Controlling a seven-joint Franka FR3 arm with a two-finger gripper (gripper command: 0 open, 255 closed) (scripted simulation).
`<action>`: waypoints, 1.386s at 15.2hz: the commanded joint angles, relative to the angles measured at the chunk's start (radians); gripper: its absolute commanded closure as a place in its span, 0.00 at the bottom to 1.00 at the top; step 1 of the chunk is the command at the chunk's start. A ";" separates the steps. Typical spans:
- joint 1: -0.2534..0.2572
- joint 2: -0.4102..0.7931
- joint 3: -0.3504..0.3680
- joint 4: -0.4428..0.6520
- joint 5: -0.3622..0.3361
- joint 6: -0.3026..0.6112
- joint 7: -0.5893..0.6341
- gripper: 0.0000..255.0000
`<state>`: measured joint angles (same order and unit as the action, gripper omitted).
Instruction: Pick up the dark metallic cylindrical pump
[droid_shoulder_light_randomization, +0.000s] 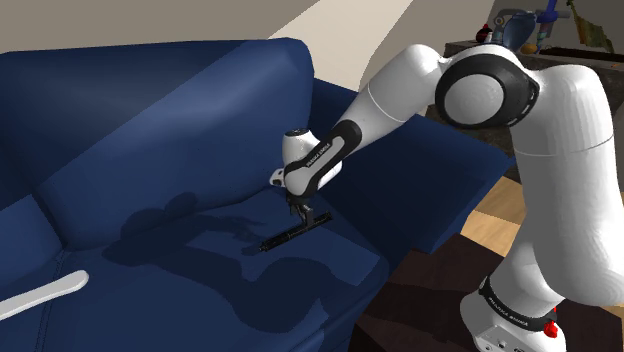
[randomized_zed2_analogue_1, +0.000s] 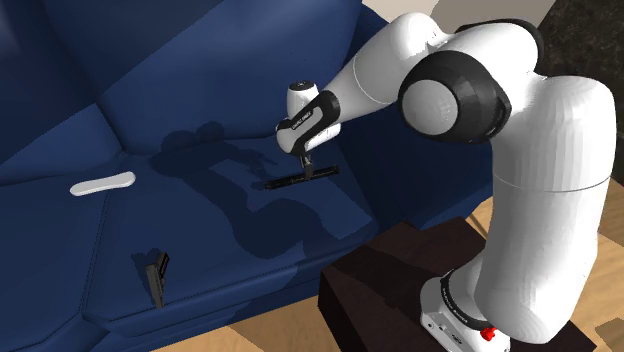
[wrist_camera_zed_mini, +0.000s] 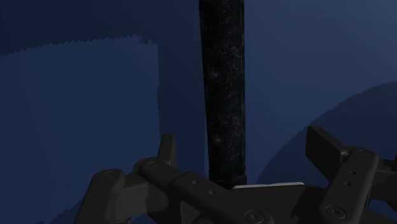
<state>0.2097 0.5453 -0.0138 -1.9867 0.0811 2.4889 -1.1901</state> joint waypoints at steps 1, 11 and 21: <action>0.002 0.037 0.008 0.024 -0.001 0.010 -0.013 0.00; -0.001 0.114 0.012 0.044 0.003 0.067 -0.018 1.00; 0.000 0.089 0.011 0.036 0.002 0.050 -0.016 1.00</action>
<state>0.2100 0.6429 -0.0025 -1.9487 0.0833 2.5456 -1.2065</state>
